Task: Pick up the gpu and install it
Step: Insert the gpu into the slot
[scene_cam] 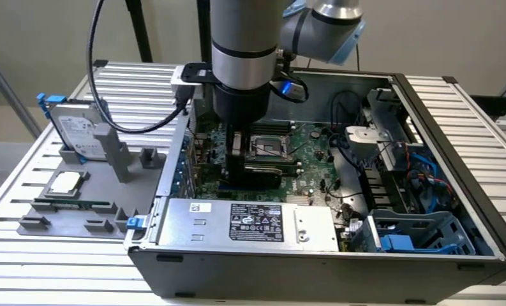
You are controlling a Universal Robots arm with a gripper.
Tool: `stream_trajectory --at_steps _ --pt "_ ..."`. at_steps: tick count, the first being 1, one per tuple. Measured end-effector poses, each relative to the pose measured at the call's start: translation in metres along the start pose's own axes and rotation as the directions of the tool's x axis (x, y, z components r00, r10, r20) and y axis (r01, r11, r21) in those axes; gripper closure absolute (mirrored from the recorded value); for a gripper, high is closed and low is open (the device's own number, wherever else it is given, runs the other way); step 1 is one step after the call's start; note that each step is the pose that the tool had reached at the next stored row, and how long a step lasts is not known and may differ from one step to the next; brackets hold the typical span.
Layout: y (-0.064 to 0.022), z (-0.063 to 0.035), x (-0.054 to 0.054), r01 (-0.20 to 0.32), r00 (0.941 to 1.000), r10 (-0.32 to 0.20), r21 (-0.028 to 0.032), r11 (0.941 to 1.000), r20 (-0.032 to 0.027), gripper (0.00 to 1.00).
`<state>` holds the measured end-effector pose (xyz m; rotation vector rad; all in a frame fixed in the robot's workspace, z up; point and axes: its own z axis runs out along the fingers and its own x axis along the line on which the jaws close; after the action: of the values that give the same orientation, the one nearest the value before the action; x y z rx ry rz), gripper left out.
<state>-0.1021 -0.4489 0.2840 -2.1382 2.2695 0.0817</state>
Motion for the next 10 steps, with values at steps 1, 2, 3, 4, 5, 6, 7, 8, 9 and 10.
stream_trajectory --at_steps 1,2,3,4,5,6,7,8,9,10 --pt "0.0001 -0.0045 0.000 0.000 1.0000 0.000 -0.0001 1.0000 -0.0003 0.00" --pt "0.0002 -0.0092 0.000 0.000 1.0000 0.000 0.0000 1.0000 0.0001 0.00" --pt "0.0002 -0.0136 -0.001 0.000 1.0000 0.000 -0.0001 1.0000 -0.0002 1.00" --pt "0.0003 -0.0177 -0.001 0.000 1.0000 0.000 0.0000 1.0000 0.0000 1.00" --pt "0.0004 -0.0212 -0.001 0.000 1.0000 0.000 0.0000 1.0000 0.0000 1.00" --pt "0.0004 -0.0237 -0.001 0.000 1.0000 0.000 -0.0001 1.0000 -0.0002 1.00" --pt "0.0005 -0.0250 -0.001 0.000 1.0000 0.000 -0.0001 1.0000 -0.0001 1.00" --pt "0.0005 -0.0253 -0.001 0.000 1.0000 0.000 0.0000 1.0000 0.0001 1.00" --pt "0.0005 -0.0254 -0.001 0.000 1.0000 0.000 0.0001 1.0000 0.0002 1.00" --pt "0.0005 -0.0254 -0.001 0.000 1.0000 0.000 0.0002 1.0000 0.0003 1.00"
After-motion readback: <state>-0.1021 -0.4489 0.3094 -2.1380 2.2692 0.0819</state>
